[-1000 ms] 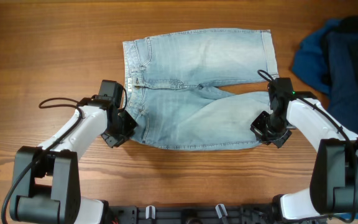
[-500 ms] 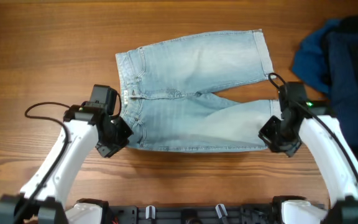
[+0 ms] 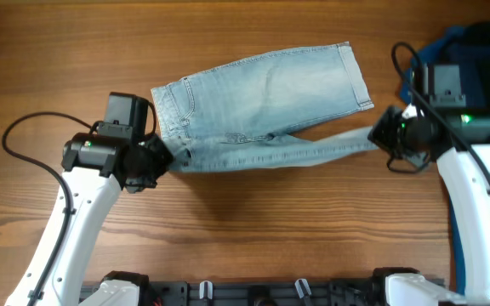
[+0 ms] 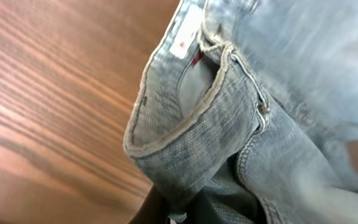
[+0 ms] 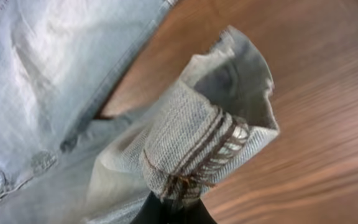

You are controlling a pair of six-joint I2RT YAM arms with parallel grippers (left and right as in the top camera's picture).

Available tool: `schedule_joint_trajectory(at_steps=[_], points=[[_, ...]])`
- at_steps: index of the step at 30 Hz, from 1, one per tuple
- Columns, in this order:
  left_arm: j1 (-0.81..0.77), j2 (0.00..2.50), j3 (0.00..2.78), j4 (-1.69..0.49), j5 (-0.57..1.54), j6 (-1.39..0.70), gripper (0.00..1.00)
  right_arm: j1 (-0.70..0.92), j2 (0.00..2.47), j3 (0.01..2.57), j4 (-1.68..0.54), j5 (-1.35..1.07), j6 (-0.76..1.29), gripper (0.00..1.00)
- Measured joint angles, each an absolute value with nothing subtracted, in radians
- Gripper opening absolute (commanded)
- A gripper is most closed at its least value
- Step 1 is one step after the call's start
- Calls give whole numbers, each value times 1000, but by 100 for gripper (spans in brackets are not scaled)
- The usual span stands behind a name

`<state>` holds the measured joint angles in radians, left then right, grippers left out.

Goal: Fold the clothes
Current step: 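Lift the bottom edge with both grippers and fold it up onto the top edge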

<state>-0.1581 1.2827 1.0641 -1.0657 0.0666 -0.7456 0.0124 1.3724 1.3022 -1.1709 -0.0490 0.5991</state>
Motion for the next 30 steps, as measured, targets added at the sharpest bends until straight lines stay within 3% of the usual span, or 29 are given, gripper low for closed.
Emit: schedule_joint_trajectory(at_steps=[9, 20, 28, 30], points=[[-163, 1292, 1071, -684, -46, -746, 4, 18, 1578, 1329, -811, -52, 544, 4], [-164, 1358, 1071, -493, -153, -707, 4, 42, 1610, 1341, -556, -77, 552, 4], [-163, 1512, 1071, -371, -228, -693, 4, 91, 1814, 1344, -421, -49, 583, 4], [-163, 1520, 1071, -344, -245, -693, 11, 102, 1862, 1345, -351, -44, 585, 4]])
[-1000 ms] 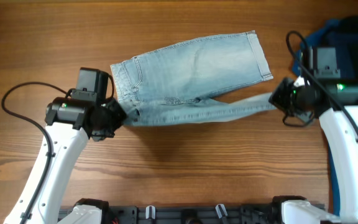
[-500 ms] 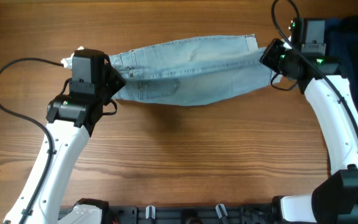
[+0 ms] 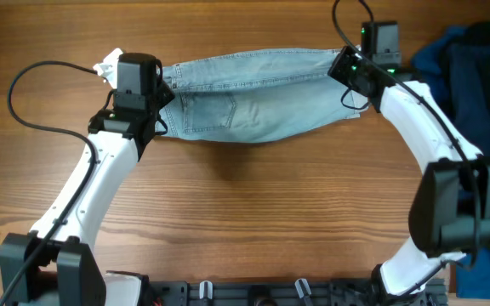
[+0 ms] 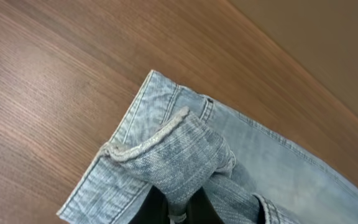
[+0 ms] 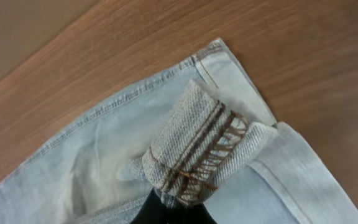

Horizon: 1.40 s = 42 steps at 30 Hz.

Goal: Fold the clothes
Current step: 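Lift the bottom edge with both grippers and fold it up onto the top edge, then lower the folded edge onto the top edge and release both grippers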

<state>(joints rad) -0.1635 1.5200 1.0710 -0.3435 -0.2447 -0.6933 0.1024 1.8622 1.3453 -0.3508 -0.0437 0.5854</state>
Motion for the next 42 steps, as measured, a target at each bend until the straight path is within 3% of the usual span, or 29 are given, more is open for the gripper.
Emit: schedule_joint_trajectory(at_steps=[1, 2, 4, 6, 7, 8, 9, 11, 13, 15, 16, 17, 18, 19, 20, 21, 22, 30, 42], points=[[-162, 1535, 1071, -326, -251, -693, 15, 106, 1886, 1346, -318, -43, 586, 5], [-162, 1546, 1071, -309, -254, -690, 28, 110, 1912, 1346, -282, -42, 586, 11], [-160, 1600, 1073, -266, -269, -689, 41, 117, 1982, 1347, -217, -40, 592, 15], [-157, 1657, 1074, -222, -279, -688, 66, 117, 2028, 1347, -160, -44, 597, 30], [-155, 1679, 1074, -205, -283, -686, 71, 117, 2040, 1347, -143, -44, 602, 32], [-154, 1697, 1074, -188, -285, -683, 75, 117, 2054, 1347, -110, -46, 600, 43], [-151, 1728, 1074, -144, -287, -680, 95, 117, 2069, 1347, -68, -52, 596, 59], [-144, 1749, 1074, -117, -287, -659, 99, 117, 2076, 1347, 0, -82, 558, 93], [-141, 1748, 1081, -104, -289, -628, 100, 117, 2076, 1353, 43, -124, 510, 100], [-141, 1742, 1102, -127, -290, -596, 97, 117, 2076, 1365, 51, -165, 467, 99], [-141, 1734, 1108, -141, -290, -588, 90, 117, 2076, 1368, 51, -189, 450, 95], [-141, 1722, 1112, -151, -289, -583, 74, 117, 2075, 1370, 49, -219, 428, 81], [-141, 1705, 1115, -170, -281, -572, 36, 117, 2073, 1370, 39, -243, 412, 66], [-141, 1689, 1118, -184, -264, -572, 11, 117, 2067, 1372, 15, -274, 393, 40], [-141, 1677, 1122, -205, -242, -567, 4, 117, 2058, 1373, -19, -298, 387, 24], [-141, 1671, 1126, -229, -214, -565, 4, 117, 2047, 1375, -59, -329, 372, 7], [-141, 1670, 1127, -247, -184, -564, 4, 117, 2042, 1376, -82, -344, 369, 4], [-141, 1677, 1127, -281, -14, -558, 4, 125, 2028, 1380, -276, -415, 300, 4], [-141, 1880, 1127, -111, 17, -558, 4, 205, 2028, 1380, -238, -229, 258, 4]])
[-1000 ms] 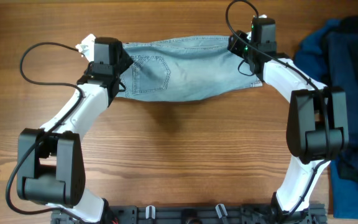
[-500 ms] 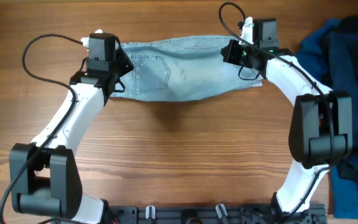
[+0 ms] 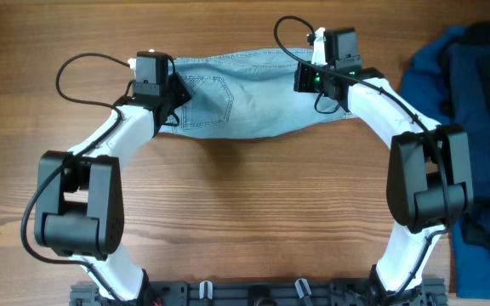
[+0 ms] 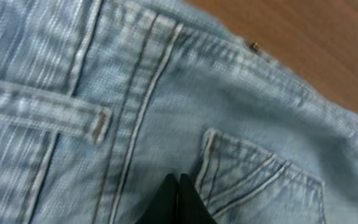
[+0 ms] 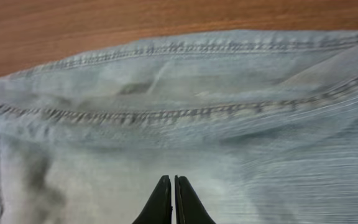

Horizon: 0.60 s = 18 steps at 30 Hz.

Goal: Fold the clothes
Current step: 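Lower the folded edge onto the top edge and release both grippers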

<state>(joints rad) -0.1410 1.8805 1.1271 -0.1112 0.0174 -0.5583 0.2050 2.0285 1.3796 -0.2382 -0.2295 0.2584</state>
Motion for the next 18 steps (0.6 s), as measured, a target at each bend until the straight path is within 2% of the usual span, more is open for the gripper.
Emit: schedule_joint_trajectory(at_steps=[9, 14, 18], points=[[-131, 1961, 1127, -13, 13, -558, 4, 205, 2112, 1381, -112, -197, 261, 4], [-114, 1964, 1127, 14, 0, -558, 4, 205, 2246, 1380, 131, -168, 264, 4], [-115, 1964, 1127, 9, -6, -550, 4, 206, 2273, 1381, 272, -24, 311, 4]])
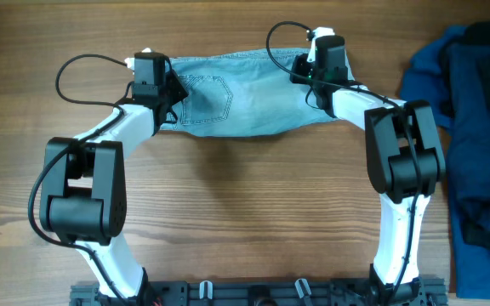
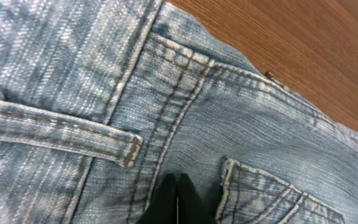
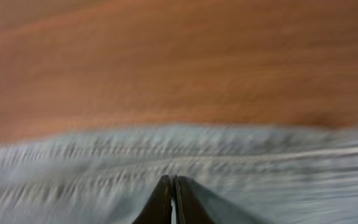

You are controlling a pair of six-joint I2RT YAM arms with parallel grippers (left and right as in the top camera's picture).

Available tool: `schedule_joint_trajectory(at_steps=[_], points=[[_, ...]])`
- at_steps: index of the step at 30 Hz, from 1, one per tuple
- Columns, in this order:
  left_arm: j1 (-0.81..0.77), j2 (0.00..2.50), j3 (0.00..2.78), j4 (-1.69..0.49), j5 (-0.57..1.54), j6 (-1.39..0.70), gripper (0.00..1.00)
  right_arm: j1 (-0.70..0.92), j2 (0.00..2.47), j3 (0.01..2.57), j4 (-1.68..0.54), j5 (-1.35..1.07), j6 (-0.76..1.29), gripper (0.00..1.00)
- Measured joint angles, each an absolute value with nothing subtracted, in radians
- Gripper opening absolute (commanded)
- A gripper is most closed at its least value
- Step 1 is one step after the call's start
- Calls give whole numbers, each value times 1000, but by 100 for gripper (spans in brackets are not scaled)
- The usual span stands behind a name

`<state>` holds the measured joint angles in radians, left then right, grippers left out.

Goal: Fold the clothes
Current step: 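Lower the folded edge onto the top edge and release both grippers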

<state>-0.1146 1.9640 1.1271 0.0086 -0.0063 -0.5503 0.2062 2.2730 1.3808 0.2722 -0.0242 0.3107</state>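
Observation:
Light-blue jeans [image 1: 245, 93] lie folded lengthwise across the far middle of the wooden table, back pocket [image 1: 215, 89] facing up. My left gripper [image 1: 170, 92] is at the waistband end. In the left wrist view it [image 2: 177, 182] is shut just over the denim, between a belt loop [image 2: 61, 134] and the pocket corner [image 2: 235, 171], with nothing between its fingers. My right gripper [image 1: 299, 70] is at the far edge near the hem end. It [image 3: 173, 182] is shut over a stitched seam [image 3: 166, 163], in a blurred picture.
A heap of dark blue clothes [image 1: 462, 127] fills the right edge of the table. Bare wood [image 1: 245, 212] stretches from the jeans to the near edge, crossed only by the two white arms. Black cables [image 1: 83, 68] loop off both wrists.
The right gripper has shifted to the jeans' far edge, with bare table now showing beyond the seam. The left gripper has slid a little toward the waistband. Both remain shut and the jeans lie unchanged.
At first the left gripper held the waistband and the right the hem of the near leg, stretched beside the other leg. Then both held those ends at the far side, over the other leg. Later the jeans lay folded lengthwise, both grippers shut with nothing in them, as now.

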Motion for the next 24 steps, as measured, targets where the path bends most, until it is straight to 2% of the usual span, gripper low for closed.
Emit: schedule_joint_trajectory(at_steps=[3, 8, 10, 16, 20, 24], points=[[-115, 1964, 1127, 2, -14, -537, 4, 206, 2273, 1381, 342, 73, 324, 5], [-106, 1964, 1135, 26, -32, -452, 4, 203, 2253, 1381, 373, 47, 307, 8], [-96, 1961, 1150, 23, -32, -437, 4, 202, 2199, 1382, 299, -16, 289, 8], [-87, 1861, 1182, 25, 42, -422, 6, 202, 1900, 1398, -114, -274, 232, 4], [-96, 1860, 1186, -16, 78, -420, 6, 203, 1906, 1397, -376, -424, 150, 4], [-98, 1886, 1186, -18, 84, -419, 5, 203, 1925, 1367, -425, -458, 84, 4]])
